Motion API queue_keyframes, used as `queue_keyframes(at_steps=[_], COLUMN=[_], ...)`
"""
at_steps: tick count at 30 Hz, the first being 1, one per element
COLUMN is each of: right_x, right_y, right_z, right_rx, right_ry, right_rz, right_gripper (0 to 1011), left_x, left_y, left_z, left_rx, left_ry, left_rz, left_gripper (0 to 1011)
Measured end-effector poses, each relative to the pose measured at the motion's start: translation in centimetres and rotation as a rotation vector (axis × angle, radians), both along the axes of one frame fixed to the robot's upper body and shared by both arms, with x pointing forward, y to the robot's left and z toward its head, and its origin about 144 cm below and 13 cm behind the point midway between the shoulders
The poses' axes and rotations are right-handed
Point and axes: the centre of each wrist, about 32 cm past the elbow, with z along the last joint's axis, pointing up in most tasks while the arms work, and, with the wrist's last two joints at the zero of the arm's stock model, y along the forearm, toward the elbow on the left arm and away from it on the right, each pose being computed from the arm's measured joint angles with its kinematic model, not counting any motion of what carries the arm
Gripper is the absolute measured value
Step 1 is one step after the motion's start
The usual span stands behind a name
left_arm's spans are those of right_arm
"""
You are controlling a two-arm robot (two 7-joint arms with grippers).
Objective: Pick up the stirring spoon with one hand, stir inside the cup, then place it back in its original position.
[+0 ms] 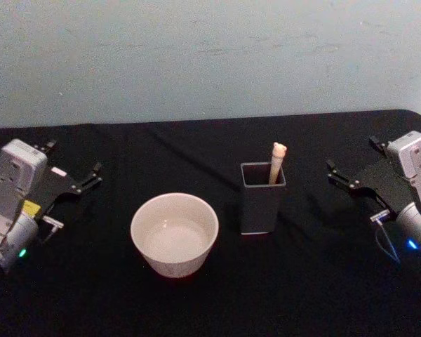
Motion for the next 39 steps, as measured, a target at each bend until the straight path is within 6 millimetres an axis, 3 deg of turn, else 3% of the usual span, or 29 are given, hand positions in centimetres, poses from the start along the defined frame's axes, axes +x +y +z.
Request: queue_keyframes(at_steps=[39], right_x=[0.00], right_y=[0.00], right_z=[0.00], right_rx=[0.000], right_ry=[0.000], right_rz=[0.000], right_gripper=[1002], left_x=[0.00], left_y=[0.00], left_z=[0.00], left_rx=[0.000], left_ry=[0.000], left_rz=[0.000], left_gripper=[1001])
